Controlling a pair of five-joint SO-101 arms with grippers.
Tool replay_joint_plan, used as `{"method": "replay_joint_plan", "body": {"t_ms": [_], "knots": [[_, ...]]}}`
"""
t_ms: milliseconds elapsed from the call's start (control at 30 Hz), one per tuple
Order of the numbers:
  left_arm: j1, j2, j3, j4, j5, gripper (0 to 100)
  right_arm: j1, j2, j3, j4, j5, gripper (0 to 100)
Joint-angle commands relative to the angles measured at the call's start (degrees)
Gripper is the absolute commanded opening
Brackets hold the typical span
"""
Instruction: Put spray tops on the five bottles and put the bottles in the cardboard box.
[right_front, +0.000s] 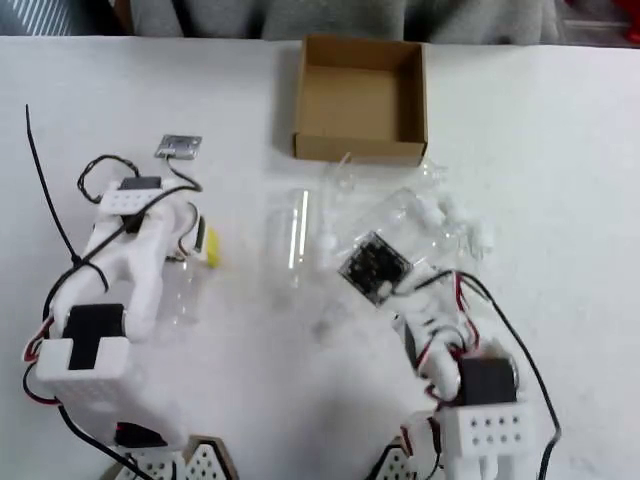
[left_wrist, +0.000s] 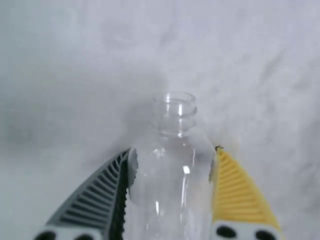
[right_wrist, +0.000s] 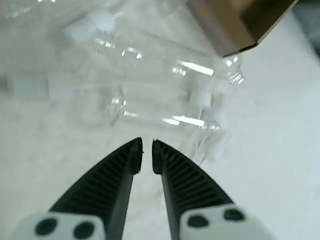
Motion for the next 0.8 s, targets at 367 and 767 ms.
{"method": "replay_joint_plan", "body": {"t_ms": [367, 767], "knots": [[4.44, -20.00, 19.96, -15.74, -9.41, 5, -17.01, 23.16, -20.66, 28.88, 28.04, 2.7], [4.09, -21.85, 21.98, -17.58, -9.41, 5, -21.67, 23.16, -14.86, 20.44, 31.56, 23.3]]}}
